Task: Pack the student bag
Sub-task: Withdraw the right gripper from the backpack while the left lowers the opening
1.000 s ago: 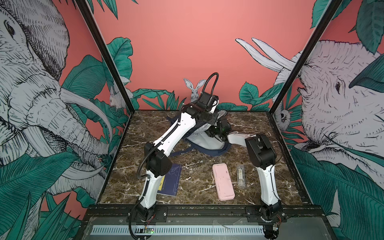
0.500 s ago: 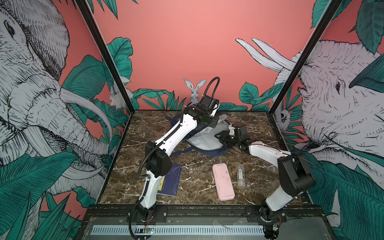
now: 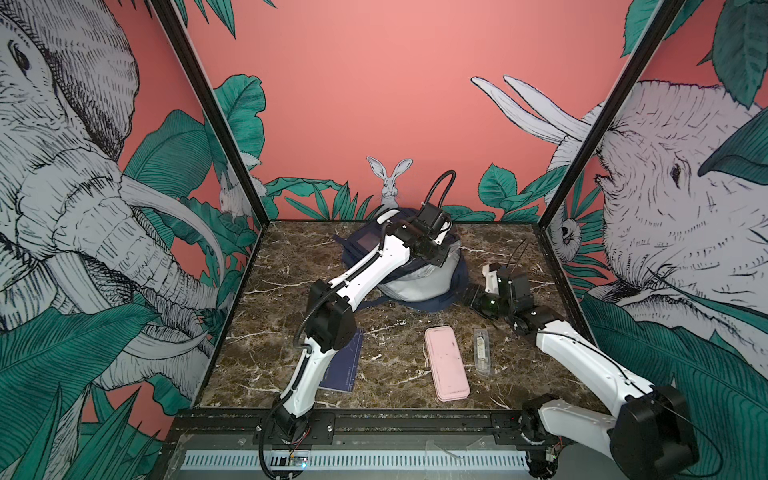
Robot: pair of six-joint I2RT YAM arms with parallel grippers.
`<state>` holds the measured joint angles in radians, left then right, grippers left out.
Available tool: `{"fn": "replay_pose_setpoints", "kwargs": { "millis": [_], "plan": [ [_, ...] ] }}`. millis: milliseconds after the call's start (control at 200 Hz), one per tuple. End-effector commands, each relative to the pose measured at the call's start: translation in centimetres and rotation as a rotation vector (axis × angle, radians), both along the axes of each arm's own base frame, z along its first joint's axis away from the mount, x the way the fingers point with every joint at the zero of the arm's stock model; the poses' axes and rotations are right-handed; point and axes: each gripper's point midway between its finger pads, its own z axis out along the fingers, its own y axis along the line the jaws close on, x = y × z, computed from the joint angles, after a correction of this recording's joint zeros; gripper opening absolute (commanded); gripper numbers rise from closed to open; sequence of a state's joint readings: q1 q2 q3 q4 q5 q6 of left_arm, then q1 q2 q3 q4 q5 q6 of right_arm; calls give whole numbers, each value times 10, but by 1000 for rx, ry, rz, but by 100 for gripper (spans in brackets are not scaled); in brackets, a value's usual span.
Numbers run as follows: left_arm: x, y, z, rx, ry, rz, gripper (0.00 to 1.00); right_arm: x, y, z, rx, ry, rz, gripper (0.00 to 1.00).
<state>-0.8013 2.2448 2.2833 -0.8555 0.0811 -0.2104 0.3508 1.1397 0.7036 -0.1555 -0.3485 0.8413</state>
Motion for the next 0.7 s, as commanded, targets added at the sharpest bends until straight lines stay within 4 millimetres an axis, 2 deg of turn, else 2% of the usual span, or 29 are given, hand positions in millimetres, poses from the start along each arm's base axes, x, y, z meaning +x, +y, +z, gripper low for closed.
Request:
{"fn": "replay_pose_setpoints", "kwargs": {
  "millis": [0,180,385,475,560,620,650,695],
  "plan": [
    [-10,-25,16,-84,-1,-34,11,-6,-6,-7,-40,-3,9,53],
    [-15,-25,7,-55,10,-61,22,-12,-7,-10,-46,-5,22,54],
    [-11,15,17,8,-47,-6,26,-14,3,-8,-35,-16,52,54],
    [-8,43,18,0,-40,48,29,-13,11,-7,-28,-24,72,54],
    [-10,76,7,16,-14,110,35,-14,22,-6,-30,-26,101,54],
    [-18,96,0,27,8,146,43,-14,29,-6,-36,-30,120,54],
    [-12,118,-2,29,16,200,49,-15,34,-6,-36,-32,131,54],
    [-17,142,-13,49,43,258,60,-15,41,-6,-35,-36,150,54]
  ]
}}
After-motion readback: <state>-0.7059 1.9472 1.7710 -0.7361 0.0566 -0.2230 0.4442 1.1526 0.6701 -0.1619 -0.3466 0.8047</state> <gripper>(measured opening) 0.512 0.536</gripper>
